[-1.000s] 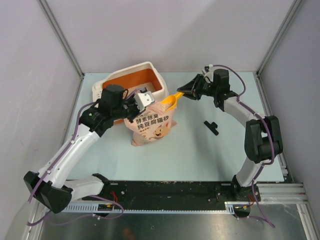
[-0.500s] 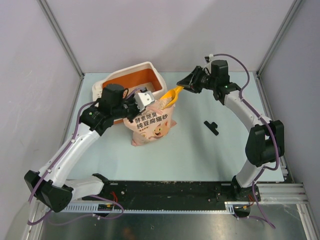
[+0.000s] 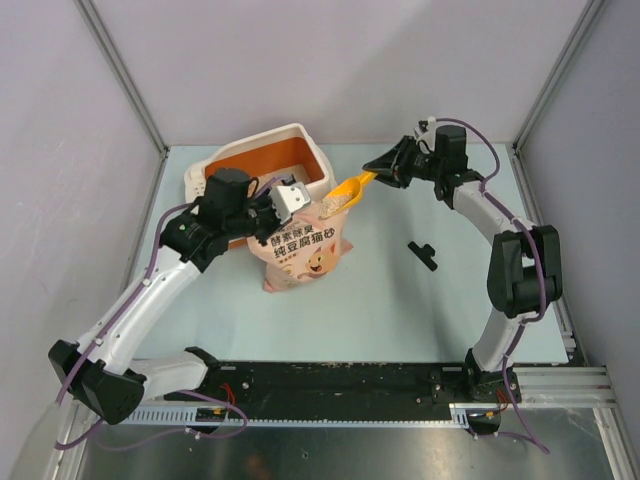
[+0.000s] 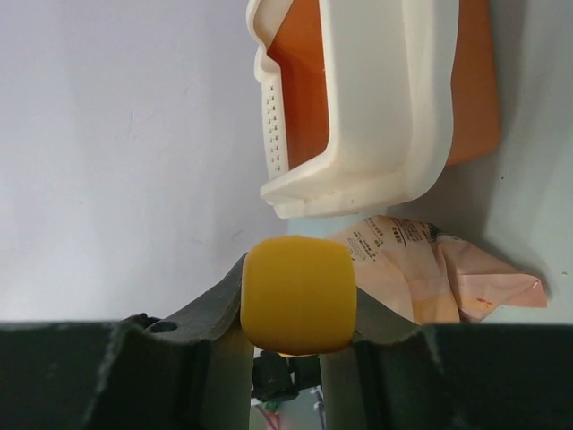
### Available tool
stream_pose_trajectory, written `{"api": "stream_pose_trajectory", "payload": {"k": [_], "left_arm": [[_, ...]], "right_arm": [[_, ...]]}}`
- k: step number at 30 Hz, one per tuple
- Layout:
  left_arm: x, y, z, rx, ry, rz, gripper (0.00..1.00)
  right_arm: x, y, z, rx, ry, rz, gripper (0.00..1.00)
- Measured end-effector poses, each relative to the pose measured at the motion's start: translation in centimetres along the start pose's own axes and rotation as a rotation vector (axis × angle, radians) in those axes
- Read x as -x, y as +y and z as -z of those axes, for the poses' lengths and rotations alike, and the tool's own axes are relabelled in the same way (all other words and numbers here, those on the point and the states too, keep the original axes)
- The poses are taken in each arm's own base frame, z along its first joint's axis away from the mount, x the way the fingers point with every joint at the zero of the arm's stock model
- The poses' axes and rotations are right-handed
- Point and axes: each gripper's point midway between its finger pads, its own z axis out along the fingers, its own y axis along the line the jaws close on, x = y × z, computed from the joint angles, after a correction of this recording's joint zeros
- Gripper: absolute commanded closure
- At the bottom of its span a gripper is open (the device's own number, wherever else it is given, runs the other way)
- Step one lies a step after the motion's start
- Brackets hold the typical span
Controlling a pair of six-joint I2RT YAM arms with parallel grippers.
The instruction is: Fill the litter box with clean litter
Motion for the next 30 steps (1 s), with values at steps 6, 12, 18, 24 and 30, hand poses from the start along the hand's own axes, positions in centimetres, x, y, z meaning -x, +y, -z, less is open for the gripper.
{"api": "stream_pose_trajectory", "payload": {"k": [6, 12, 18, 24, 30], "left_arm": [[0.0, -0.1, -0.1, 0.006, 0.007, -0.008, 1.0], [0.0, 0.1, 0.0, 0.019, 0.013, -0.01, 1.0], [-0.1, 0.4, 0.0, 0.032, 0.022, -0.017, 1.0], [-0.2, 0.6, 0.0, 0.04, 0.027, -0.019, 1.0], [-0.4, 1.0, 0.2, 0.062, 0.039, -0.036, 1.0]], "right_arm": [[0.3, -1.4, 0.1, 0.058, 0.044, -0.076, 1.0], [0.3, -1.8, 0.1, 0.102, 0.036, -0.125, 1.0], [0.6, -1.3, 0.0, 0.145, 0.035, -0.129, 1.0], [0.6, -1.0, 0.1, 0.156, 0.033, -0.132, 1.0], [0.7, -0.8, 0.1, 0.159, 0.033, -0.147, 1.0]]}}
